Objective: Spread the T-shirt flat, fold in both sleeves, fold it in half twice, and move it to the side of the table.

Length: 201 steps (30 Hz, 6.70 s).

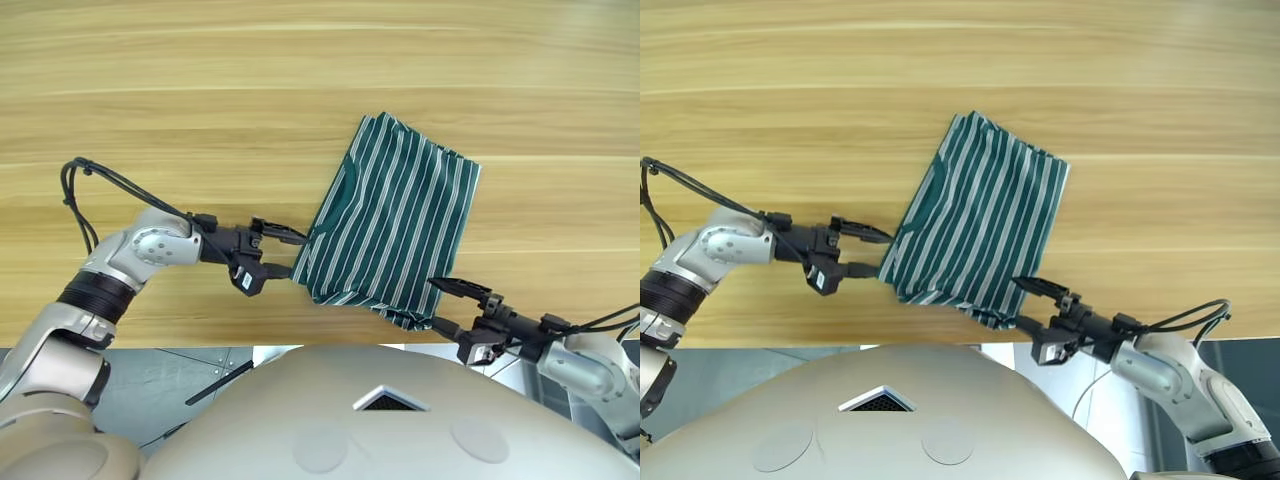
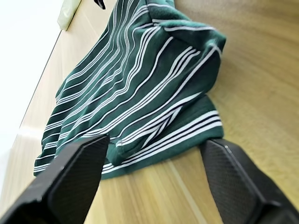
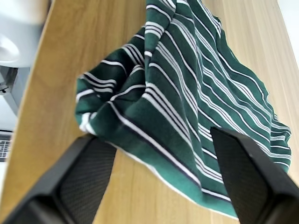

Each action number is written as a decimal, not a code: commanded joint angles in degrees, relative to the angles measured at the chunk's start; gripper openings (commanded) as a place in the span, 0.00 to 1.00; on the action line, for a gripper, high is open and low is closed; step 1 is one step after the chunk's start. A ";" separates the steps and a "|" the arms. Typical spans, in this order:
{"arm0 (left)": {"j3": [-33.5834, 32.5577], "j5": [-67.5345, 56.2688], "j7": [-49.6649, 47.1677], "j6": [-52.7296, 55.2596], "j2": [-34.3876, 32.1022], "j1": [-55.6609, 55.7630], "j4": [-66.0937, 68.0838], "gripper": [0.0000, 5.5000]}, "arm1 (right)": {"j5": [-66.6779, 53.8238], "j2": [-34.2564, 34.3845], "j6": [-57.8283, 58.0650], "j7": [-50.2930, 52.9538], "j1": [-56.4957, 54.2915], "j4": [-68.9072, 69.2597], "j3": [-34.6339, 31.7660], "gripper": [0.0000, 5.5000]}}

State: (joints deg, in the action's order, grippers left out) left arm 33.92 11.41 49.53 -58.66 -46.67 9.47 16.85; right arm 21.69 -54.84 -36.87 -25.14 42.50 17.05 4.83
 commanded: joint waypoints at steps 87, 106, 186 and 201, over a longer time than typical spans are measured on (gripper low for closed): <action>-11.78 -2.21 -18.81 30.94 25.50 0.90 0.34 0.02 | -23.17 11.31 6.50 -5.73 -14.88 -6.60 -10.01 0.02; -13.31 2.56 -25.77 31.97 33.02 10.50 13.69 0.02 | -8.94 19.28 21.88 3.13 -31.53 -13.29 -7.30 0.02; -57.41 -27.11 -39.05 20.99 37.55 -11.69 7.92 0.62 | -17.85 45.48 0.81 23.66 -87.73 -82.47 -10.77 0.61; -35.76 2.12 -59.91 19.18 46.74 12.71 41.36 0.62 | -14.62 54.00 -1.71 32.60 -77.09 -85.37 -7.51 0.61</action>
State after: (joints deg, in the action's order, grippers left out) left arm -5.68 9.82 -9.08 -37.04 -0.92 24.36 57.87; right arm 7.93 -0.51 -37.19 7.47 -37.52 -70.69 -2.14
